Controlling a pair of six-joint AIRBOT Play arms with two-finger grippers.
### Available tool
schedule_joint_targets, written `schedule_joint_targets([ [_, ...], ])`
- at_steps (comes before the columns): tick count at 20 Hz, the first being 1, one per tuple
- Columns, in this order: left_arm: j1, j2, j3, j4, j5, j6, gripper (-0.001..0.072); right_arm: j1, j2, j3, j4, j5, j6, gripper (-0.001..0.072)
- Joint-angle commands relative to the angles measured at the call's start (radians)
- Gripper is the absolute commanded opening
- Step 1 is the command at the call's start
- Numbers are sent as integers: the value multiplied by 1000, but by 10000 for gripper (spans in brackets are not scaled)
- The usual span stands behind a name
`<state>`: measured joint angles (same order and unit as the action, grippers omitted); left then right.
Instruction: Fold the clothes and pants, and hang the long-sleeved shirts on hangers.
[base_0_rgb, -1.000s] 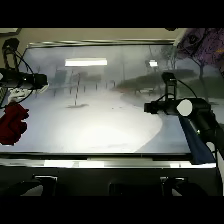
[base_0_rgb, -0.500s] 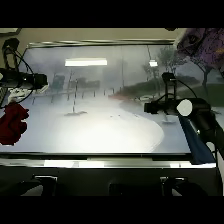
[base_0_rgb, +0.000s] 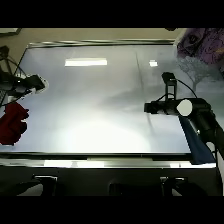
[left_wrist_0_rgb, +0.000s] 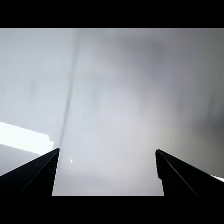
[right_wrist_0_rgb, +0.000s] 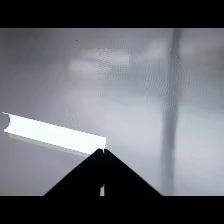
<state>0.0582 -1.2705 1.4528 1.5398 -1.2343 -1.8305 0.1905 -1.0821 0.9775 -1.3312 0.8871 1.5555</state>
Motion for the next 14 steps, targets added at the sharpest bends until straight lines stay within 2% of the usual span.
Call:
schedule_joint_targets([
  [1, 178, 24, -88, 69, -55, -80, 720, 1, 0, 1, 0, 1, 0, 30],
  [4, 373, 32, -196, 67, -17, -77, 720, 1, 0, 1, 0, 0, 0, 30],
  [7, 499, 27, -295, 50, 108, -77, 720, 1, 0, 1, 0, 1, 0, 30],
  [10, 544, 1, -375, 50, 273, -55, 720, 1, 0, 1, 0, 2, 0, 30],
  [14, 580, -100, -396, 50, 356, -55, 720, 1, 0, 1, 0, 3, 0, 30],
])
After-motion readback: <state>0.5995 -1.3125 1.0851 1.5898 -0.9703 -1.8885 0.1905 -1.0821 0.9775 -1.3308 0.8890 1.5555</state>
